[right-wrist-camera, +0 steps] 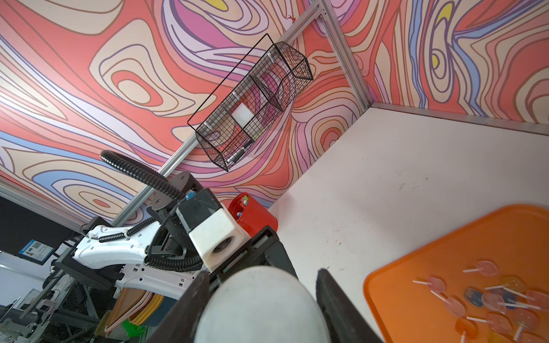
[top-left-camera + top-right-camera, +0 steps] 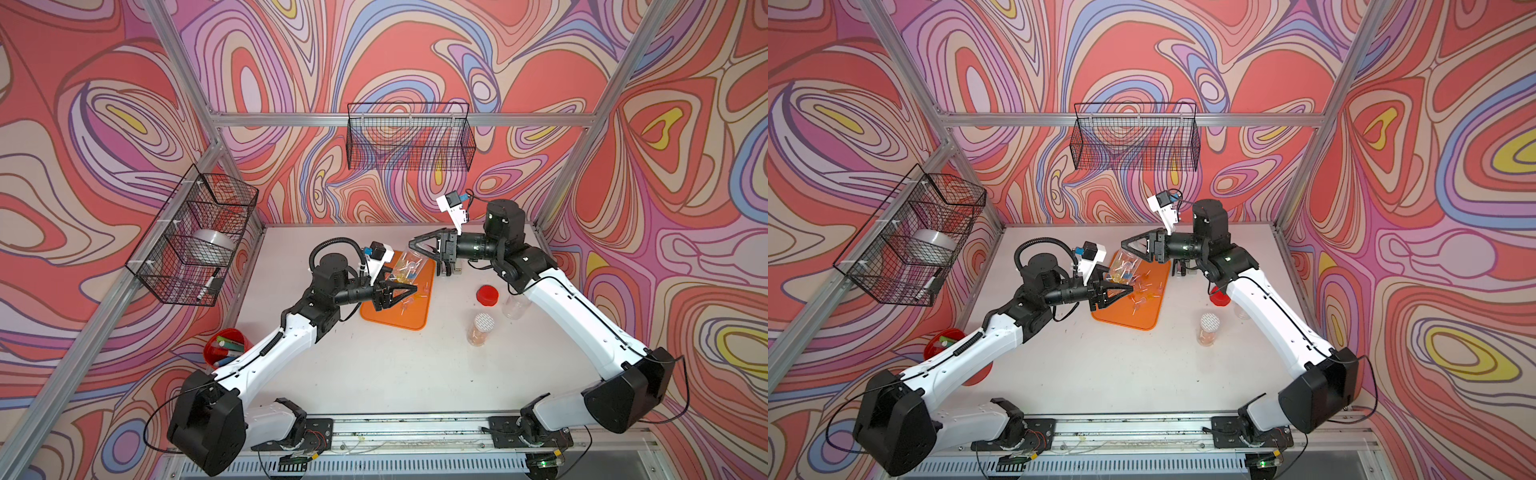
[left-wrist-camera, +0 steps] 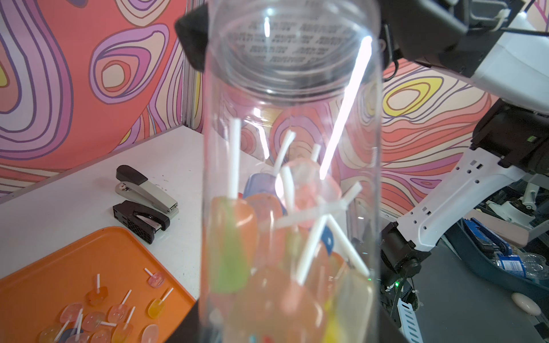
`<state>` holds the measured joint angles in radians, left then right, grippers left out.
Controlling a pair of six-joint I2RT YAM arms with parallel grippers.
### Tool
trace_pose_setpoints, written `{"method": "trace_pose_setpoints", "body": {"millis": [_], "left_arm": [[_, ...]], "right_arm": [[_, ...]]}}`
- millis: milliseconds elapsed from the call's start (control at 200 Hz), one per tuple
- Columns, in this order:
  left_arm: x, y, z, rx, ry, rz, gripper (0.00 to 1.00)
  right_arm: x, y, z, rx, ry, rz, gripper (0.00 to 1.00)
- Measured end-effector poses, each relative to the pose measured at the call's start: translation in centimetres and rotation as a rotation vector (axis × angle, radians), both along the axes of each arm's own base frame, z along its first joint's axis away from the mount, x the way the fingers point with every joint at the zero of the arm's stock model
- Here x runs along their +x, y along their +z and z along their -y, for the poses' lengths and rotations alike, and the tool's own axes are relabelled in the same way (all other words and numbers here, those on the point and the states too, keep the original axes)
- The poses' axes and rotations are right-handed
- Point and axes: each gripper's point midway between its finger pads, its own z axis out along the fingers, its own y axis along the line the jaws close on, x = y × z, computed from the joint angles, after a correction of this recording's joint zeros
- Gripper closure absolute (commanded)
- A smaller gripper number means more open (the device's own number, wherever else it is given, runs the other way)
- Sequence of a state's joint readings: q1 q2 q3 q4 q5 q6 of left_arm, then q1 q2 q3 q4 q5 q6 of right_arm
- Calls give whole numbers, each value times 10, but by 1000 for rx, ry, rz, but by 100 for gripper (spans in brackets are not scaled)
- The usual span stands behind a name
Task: Pour the candies out of the jar
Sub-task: Unscrew the lid from the jar.
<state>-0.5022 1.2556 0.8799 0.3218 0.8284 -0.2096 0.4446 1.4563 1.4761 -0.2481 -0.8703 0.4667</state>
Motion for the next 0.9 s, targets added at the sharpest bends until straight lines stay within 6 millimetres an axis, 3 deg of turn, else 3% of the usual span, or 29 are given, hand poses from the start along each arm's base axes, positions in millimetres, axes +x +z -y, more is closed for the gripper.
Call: {"method": "trace_pose_setpoints", "body": {"millis": [421, 901], "left_arm": [[14, -11, -5, 70, 76, 20, 100], [17, -22, -2, 101, 79, 27, 100]], "right_arm": [[14, -12, -4, -78, 1, -78, 61], [17, -25, 6, -205, -76, -60, 60]]}}
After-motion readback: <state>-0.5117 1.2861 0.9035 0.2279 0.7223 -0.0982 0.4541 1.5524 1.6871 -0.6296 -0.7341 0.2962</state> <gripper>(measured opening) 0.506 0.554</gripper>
